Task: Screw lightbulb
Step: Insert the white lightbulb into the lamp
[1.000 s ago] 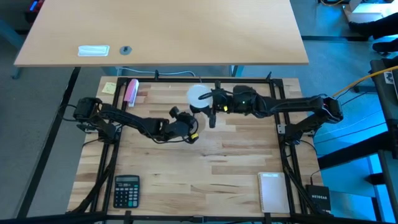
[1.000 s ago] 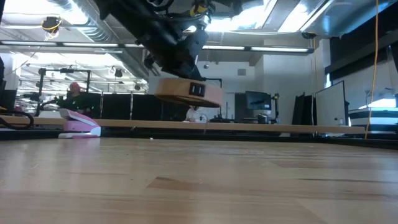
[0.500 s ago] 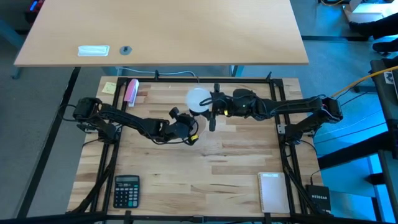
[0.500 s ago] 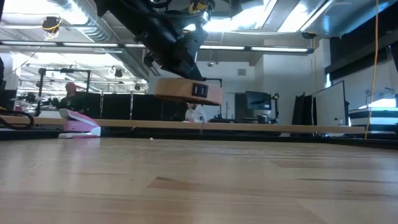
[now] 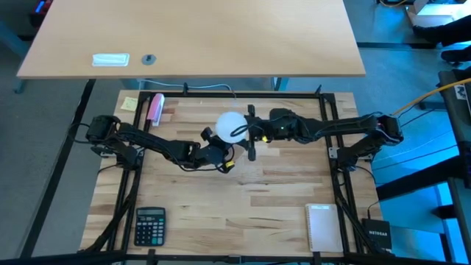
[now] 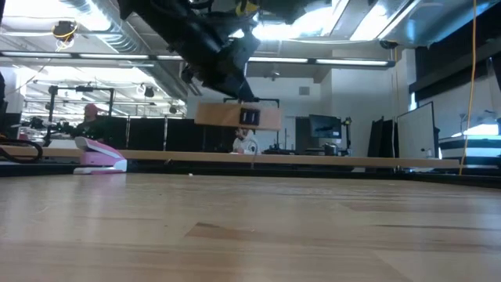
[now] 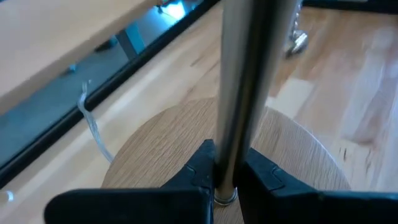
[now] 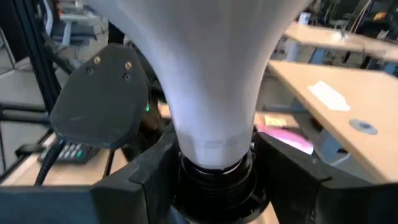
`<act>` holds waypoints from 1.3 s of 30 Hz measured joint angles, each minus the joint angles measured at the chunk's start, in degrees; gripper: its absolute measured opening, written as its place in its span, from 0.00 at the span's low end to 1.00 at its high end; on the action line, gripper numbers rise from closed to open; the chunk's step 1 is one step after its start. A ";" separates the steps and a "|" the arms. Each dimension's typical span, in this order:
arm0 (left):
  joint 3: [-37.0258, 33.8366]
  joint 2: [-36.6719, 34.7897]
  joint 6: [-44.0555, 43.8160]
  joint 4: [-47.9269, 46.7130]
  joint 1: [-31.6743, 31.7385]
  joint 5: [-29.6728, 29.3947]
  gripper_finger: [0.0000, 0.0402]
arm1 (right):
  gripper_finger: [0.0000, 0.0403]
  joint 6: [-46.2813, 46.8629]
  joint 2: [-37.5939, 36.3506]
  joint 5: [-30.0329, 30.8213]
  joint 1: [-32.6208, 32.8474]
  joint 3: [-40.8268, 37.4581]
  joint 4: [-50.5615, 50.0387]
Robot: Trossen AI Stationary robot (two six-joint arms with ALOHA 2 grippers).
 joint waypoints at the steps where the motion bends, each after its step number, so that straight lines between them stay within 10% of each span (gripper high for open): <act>1: 0.00 -0.01 0.06 0.54 0.01 -0.04 0.07 | 0.53 -0.09 0.00 0.00 0.00 0.11 0.65; 13: 0.04 -0.02 0.04 0.11 0.03 -0.22 0.07 | 0.49 -0.33 -0.47 -0.51 0.00 0.11 0.17; 26: 0.11 -0.02 0.52 1.01 0.06 0.09 0.07 | 0.72 -1.46 -4.29 -0.59 0.02 0.08 -2.55; 39: 0.07 -0.02 0.55 0.94 0.10 0.50 0.07 | 0.73 -1.66 -5.99 -4.15 0.04 0.18 -4.64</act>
